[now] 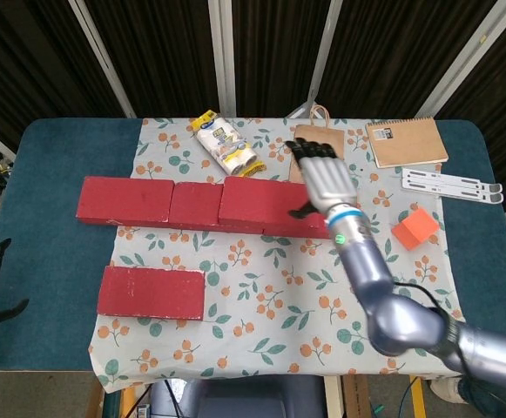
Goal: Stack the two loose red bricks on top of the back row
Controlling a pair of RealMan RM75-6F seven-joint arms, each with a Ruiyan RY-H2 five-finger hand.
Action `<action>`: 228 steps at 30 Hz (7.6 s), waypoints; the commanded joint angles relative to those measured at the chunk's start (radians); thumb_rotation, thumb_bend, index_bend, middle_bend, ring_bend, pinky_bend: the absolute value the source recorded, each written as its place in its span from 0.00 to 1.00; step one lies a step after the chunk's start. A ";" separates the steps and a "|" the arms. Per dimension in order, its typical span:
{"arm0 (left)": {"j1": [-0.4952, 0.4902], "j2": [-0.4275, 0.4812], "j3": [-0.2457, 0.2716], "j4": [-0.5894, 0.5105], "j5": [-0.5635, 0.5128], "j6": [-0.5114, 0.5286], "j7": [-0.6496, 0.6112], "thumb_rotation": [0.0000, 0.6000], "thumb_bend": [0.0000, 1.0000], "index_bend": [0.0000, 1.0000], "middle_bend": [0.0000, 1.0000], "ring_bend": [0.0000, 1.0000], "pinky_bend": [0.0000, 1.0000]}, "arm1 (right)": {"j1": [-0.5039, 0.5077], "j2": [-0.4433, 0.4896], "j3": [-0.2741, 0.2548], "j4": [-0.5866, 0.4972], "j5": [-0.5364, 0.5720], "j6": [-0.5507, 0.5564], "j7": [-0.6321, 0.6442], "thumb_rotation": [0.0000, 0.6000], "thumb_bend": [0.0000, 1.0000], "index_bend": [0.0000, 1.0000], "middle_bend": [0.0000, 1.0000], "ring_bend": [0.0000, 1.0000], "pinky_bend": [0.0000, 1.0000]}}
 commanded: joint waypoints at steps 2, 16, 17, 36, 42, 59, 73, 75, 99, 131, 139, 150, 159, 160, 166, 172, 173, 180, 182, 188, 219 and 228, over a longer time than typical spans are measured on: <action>0.008 0.011 0.026 -0.016 0.061 0.018 -0.031 1.00 0.11 0.02 0.00 0.00 0.12 | -0.590 0.301 0.033 -0.237 -0.509 -0.095 0.432 1.00 0.19 0.00 0.00 0.00 0.00; 0.026 0.032 0.094 -0.050 0.199 0.042 -0.090 1.00 0.11 0.00 0.00 0.00 0.12 | -1.145 0.358 -0.248 -0.100 -1.383 0.042 1.009 1.00 0.19 0.00 0.00 0.00 0.00; 0.024 0.032 0.100 -0.054 0.209 0.038 -0.093 1.00 0.11 0.00 0.00 0.00 0.12 | -1.150 0.352 -0.282 -0.079 -1.419 0.047 1.030 1.00 0.19 0.00 0.00 0.00 0.00; -0.153 0.245 0.112 -0.363 0.093 -0.313 -0.026 1.00 0.00 0.00 0.00 0.00 0.00 | -1.130 0.239 -0.611 0.093 -1.617 0.186 1.036 1.00 0.19 0.00 0.00 0.00 0.00; -0.263 0.280 0.049 -0.457 -0.083 -0.434 0.144 1.00 0.00 0.00 0.00 0.00 0.00 | -1.106 0.254 -0.636 0.083 -1.588 0.180 1.034 1.00 0.19 0.00 0.00 0.00 0.00; -0.508 0.125 0.038 -0.513 -0.567 -0.477 0.542 1.00 0.00 0.00 0.00 0.00 0.00 | -1.041 0.269 -0.699 0.082 -1.523 0.214 1.046 1.00 0.19 0.00 0.00 0.00 0.00; -0.564 -0.086 0.064 -0.357 -0.640 -0.420 0.591 1.00 0.00 0.00 0.00 0.00 0.00 | -1.000 0.275 -0.735 0.086 -1.462 0.244 1.061 1.00 0.19 0.00 0.00 0.00 0.00; -0.564 -0.101 0.066 -0.343 -0.636 -0.416 0.588 1.00 0.00 0.00 0.00 0.00 0.00 | -0.997 0.276 -0.740 0.084 -1.461 0.249 1.062 1.00 0.19 0.00 0.00 0.00 0.00; -0.574 -0.142 0.107 -0.327 -0.585 -0.386 0.562 1.00 0.00 0.00 0.00 0.00 0.00 | -0.963 0.286 -0.792 0.069 -1.403 0.316 1.061 1.00 0.19 0.00 0.00 0.00 0.00; -0.618 -0.255 0.125 -0.227 -0.642 -0.342 0.649 1.00 0.00 0.00 0.03 0.02 0.15 | -0.915 0.288 -0.843 0.067 -1.356 0.348 1.053 1.00 0.19 0.00 0.00 0.00 0.00; -0.639 -0.266 0.117 -0.238 -0.668 -0.320 0.693 1.00 0.00 0.06 0.19 0.15 0.27 | -0.909 0.290 -0.850 0.067 -1.349 0.356 1.059 1.00 0.19 0.00 0.00 0.00 0.00; -0.710 -0.183 0.043 -0.317 -0.773 -0.352 0.721 1.00 0.06 0.33 0.38 0.25 0.28 | -0.896 0.286 -0.859 0.069 -1.330 0.361 1.054 1.00 0.19 0.00 0.00 0.00 0.00; -0.809 0.076 -0.099 -0.399 -0.846 -0.493 0.654 1.00 0.06 0.33 0.37 0.25 0.29 | -0.873 0.266 -0.850 0.073 -1.245 0.339 1.004 1.00 0.19 0.00 0.00 0.00 0.00; -0.824 0.107 -0.109 -0.391 -0.863 -0.529 0.646 1.00 0.06 0.33 0.37 0.25 0.29 | -0.869 0.263 -0.848 0.073 -1.234 0.335 0.996 1.00 0.19 0.00 0.00 0.00 0.00; -0.922 0.249 -0.153 -0.297 -0.948 -0.739 0.603 1.00 0.07 0.32 0.34 0.25 0.27 | -0.847 0.243 -0.837 0.070 -1.170 0.324 0.941 1.00 0.19 0.00 0.00 0.00 0.00; -0.989 0.263 -0.178 -0.159 -0.978 -0.872 0.517 1.00 0.07 0.27 0.29 0.23 0.25 | -0.834 0.219 -0.832 0.065 -1.131 0.337 0.885 1.00 0.19 0.00 0.00 0.00 0.00; -1.001 0.258 -0.176 -0.135 -0.981 -0.886 0.511 1.00 0.07 0.26 0.29 0.22 0.24 | -0.833 0.216 -0.831 0.064 -1.123 0.338 0.877 1.00 0.19 0.00 0.00 0.00 0.00; -1.100 0.189 -0.111 0.031 -1.003 -0.944 0.530 1.00 0.07 0.29 0.28 0.21 0.23 | -0.817 0.194 -0.829 0.058 -1.074 0.343 0.823 1.00 0.19 0.00 0.00 0.00 0.00; -1.122 0.163 -0.091 0.071 -1.019 -0.956 0.526 1.00 0.07 0.29 0.28 0.21 0.23 | -0.812 0.186 -0.829 0.060 -1.067 0.345 0.808 1.00 0.19 0.00 0.00 0.00 0.00; -1.156 0.104 -0.060 0.149 -0.998 -0.964 0.515 1.00 0.07 0.29 0.27 0.20 0.22 | -0.803 0.172 -0.824 0.067 -1.037 0.352 0.785 1.00 0.19 0.00 0.00 0.00 0.00; -1.140 -0.117 0.010 0.442 -0.800 -1.066 0.248 1.00 0.07 0.30 0.27 0.20 0.22 | -0.775 0.147 -0.823 0.075 -0.957 0.385 0.737 1.00 0.19 0.00 0.00 0.00 0.00; -1.147 -0.172 0.029 0.529 -0.786 -1.091 0.200 1.00 0.07 0.30 0.27 0.20 0.22 | -0.770 0.145 -0.824 0.078 -0.946 0.389 0.736 1.00 0.19 0.00 0.00 0.00 0.00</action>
